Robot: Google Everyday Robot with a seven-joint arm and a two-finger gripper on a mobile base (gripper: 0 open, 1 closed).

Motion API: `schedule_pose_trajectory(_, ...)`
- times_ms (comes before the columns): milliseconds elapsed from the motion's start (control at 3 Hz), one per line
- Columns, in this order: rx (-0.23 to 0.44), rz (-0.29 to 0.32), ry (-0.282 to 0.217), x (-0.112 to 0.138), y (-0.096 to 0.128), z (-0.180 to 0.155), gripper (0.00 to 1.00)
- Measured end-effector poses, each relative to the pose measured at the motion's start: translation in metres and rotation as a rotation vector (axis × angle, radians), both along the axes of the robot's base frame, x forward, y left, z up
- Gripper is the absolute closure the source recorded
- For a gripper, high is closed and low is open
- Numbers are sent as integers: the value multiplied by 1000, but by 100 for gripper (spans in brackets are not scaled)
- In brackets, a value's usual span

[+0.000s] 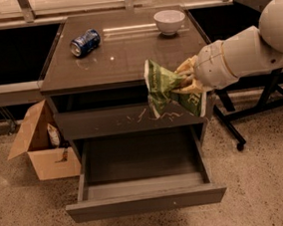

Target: Pick green jalapeno chip bag from middle drawer and place on counter

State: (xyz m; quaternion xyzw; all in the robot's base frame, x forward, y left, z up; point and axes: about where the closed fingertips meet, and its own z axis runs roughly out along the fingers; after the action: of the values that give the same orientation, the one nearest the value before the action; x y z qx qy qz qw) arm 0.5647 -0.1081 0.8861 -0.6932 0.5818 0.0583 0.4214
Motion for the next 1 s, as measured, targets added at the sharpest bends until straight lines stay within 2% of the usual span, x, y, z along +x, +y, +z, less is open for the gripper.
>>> schedule_pose_trajectory(333,-13,29,-85,43,-16,15,100)
schedule_pose_trajectory(667,-16,59,-167,96,-18,37,100)
schedule_pose_trajectory(1000,-3,46,-220,168,-16,47,100)
